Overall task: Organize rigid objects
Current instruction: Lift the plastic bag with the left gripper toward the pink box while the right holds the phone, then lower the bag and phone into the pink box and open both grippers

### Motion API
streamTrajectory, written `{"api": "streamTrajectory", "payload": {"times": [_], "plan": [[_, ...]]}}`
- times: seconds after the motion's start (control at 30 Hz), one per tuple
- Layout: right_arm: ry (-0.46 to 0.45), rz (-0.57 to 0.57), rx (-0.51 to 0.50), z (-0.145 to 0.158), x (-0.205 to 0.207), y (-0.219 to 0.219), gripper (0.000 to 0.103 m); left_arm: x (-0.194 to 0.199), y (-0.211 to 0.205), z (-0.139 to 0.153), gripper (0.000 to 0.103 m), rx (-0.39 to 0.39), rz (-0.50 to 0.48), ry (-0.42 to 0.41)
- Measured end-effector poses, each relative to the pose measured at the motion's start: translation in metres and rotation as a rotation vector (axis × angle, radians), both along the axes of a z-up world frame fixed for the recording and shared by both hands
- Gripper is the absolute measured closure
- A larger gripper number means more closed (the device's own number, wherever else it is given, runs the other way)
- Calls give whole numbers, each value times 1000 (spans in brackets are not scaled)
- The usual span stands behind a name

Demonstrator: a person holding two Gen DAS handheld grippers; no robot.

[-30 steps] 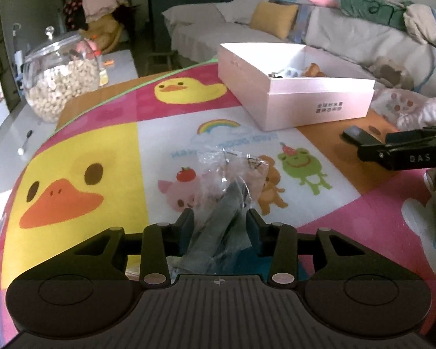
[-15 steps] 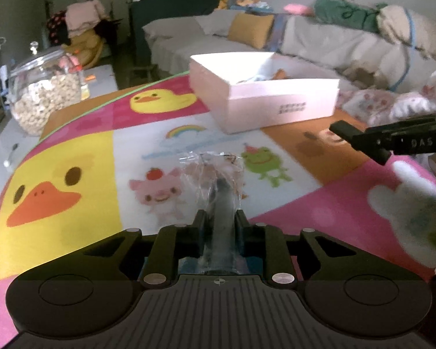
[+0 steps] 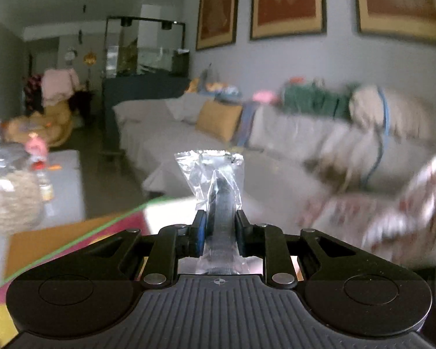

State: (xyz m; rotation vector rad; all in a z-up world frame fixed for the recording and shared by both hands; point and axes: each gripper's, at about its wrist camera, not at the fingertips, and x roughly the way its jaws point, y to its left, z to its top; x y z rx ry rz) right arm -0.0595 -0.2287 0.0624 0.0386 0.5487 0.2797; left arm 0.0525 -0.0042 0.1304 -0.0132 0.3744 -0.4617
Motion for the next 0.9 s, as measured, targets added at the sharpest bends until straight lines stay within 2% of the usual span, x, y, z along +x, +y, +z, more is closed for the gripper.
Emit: {"api": "streamTrajectory", "payload": {"times": [0.1, 0.2, 0.27, 0.33, 0.43, 0.5, 0.6, 0.67, 0.77, 0.83, 0.9], "plan": [[5, -19, -7, -4, 3, -4, 65, 45, -13, -2, 75, -34, 57, 27], [20, -39, -6, -9, 7, -10, 65, 60, -17, -13, 75, -26, 134, 37], [33, -53, -6, -14, 11, -14, 65, 60, -12, -21, 75, -37, 144, 67], [50, -65, -1, -17, 17, -16, 65, 51, -2, -31, 75, -47, 140, 105], [64, -79, 23, -17, 25, -19, 65, 27, 12, -45, 75, -16, 131, 139], [52, -87, 46, -11, 30, -19, 65, 7, 22, -56, 75, 3, 150, 165], [34, -78, 116, 6, 48, -16, 65, -15, 38, -71, 75, -20, 183, 225], [25, -65, 183, 21, 72, -10, 65, -18, 43, -79, 75, -32, 193, 269], [-7, -48, 241, 45, 123, 11, 64, -18, 41, -90, 75, -5, 196, 300], [-1, -18, 241, 54, 155, 25, 61, -22, 43, -96, 75, 28, 218, 304], [41, -43, 196, 54, 172, 36, 59, -29, 46, -100, 75, 61, 237, 307]]}}
